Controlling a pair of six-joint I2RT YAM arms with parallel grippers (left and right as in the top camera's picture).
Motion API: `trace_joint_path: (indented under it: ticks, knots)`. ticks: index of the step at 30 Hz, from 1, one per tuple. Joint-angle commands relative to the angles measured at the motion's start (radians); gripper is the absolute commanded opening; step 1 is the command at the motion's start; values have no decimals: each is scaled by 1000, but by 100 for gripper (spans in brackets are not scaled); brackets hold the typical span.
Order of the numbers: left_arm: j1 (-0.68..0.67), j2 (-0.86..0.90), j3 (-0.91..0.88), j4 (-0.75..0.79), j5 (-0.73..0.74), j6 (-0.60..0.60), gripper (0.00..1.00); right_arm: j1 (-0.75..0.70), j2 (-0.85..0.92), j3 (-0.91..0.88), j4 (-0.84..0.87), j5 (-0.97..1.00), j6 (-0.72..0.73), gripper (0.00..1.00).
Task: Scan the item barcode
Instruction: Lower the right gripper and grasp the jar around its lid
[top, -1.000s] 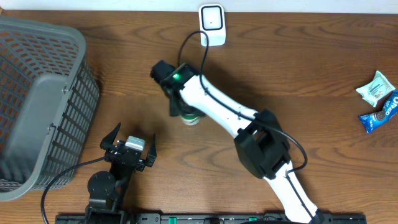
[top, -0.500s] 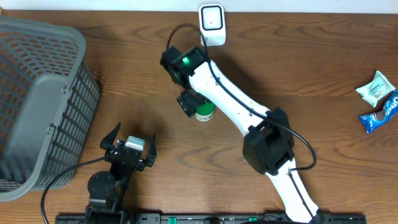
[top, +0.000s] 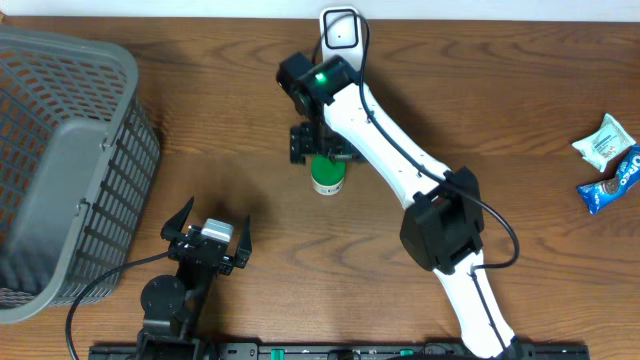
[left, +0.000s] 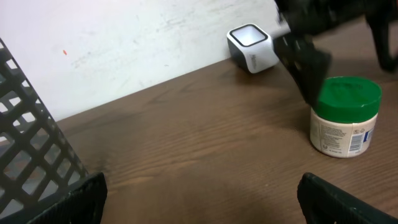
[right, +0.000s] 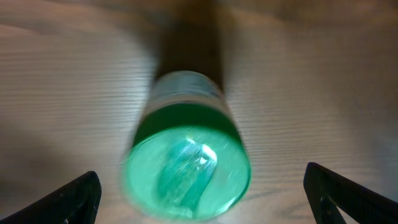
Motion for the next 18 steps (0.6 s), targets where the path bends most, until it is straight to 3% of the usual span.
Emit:
trace_joint_path:
  ticks: [1, 18]
  knots:
    - [1, -2, -29, -11, 10, 16, 98, -8, -2, -82, 25, -54, 39, 99]
    - [1, -2, -29, -11, 10, 16, 98, -31, -2, -271, 340, -75, 51, 98]
